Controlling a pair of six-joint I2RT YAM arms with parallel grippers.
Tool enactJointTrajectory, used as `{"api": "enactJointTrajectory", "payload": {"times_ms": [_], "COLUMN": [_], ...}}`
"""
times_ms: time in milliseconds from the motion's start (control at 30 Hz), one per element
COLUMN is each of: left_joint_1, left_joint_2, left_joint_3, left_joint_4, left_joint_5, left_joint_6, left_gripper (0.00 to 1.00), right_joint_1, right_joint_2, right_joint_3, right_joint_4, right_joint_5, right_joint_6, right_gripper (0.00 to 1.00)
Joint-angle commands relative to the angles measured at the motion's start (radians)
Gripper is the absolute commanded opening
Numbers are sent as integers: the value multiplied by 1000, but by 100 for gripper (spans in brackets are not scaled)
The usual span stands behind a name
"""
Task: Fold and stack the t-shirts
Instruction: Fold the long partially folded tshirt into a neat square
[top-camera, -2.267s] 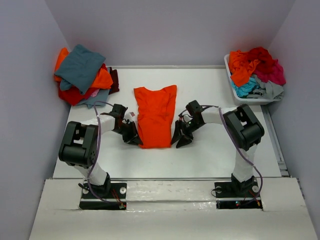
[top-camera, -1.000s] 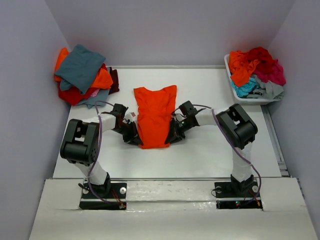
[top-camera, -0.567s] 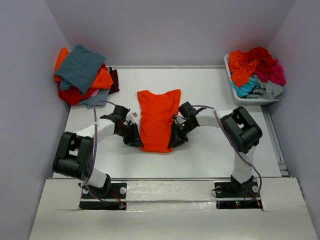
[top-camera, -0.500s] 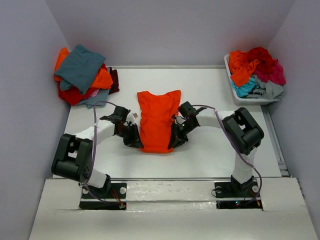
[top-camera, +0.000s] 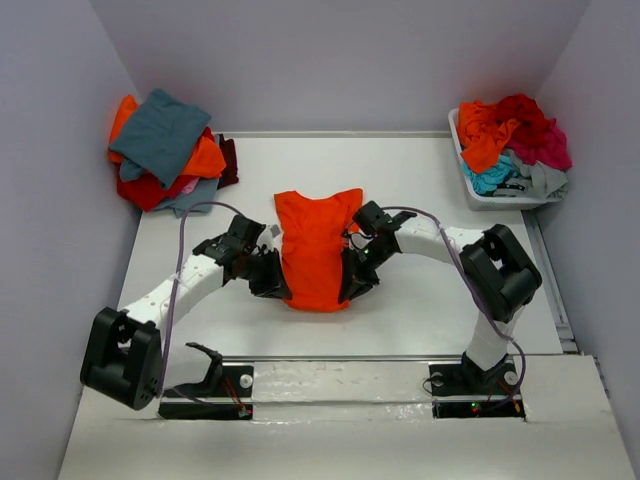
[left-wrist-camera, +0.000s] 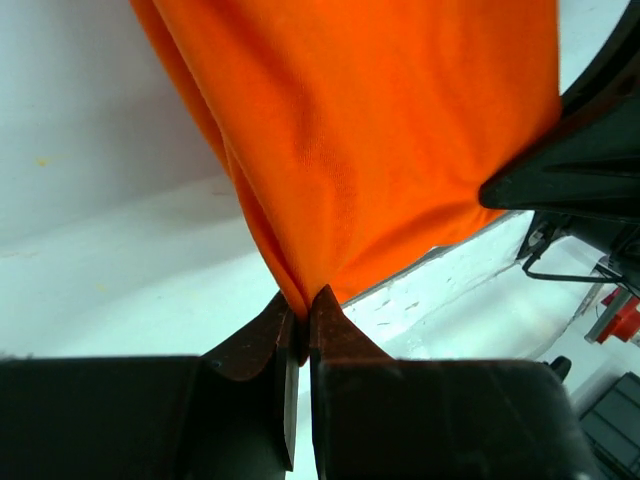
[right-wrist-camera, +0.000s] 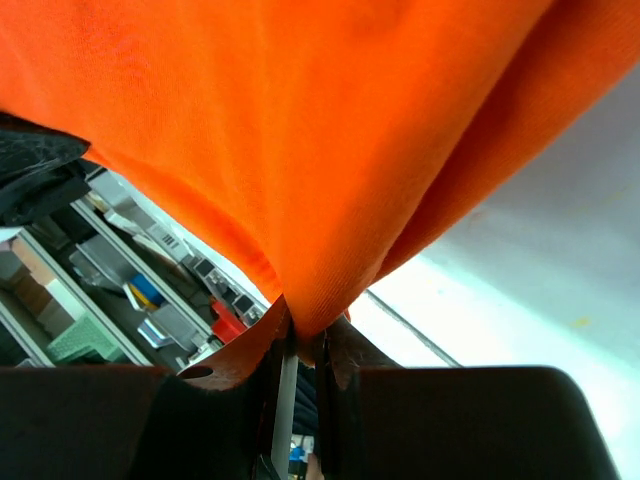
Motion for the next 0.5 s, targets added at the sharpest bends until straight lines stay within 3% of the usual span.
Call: {"api": "enactJointTrajectory", "payload": {"times_ms": [0,467], "left_joint_1": [-17,-27], "left_joint_2": [-118,-202], "left_joint_3": [-2,21], "left_joint_4": [-42,-60], "left_joint_5": [-35,-62], "left_joint_6": [-44,-70], "left_gripper": [6,6], "right_joint_1": [27,69], "right_joint_2": [-71,-132], "right_joint_3": [45,85], "right_joint_4": [-76,-142], "right_joint_5": [22,80], "right_joint_6": [-21,-12], "right_gripper": [16,16]}}
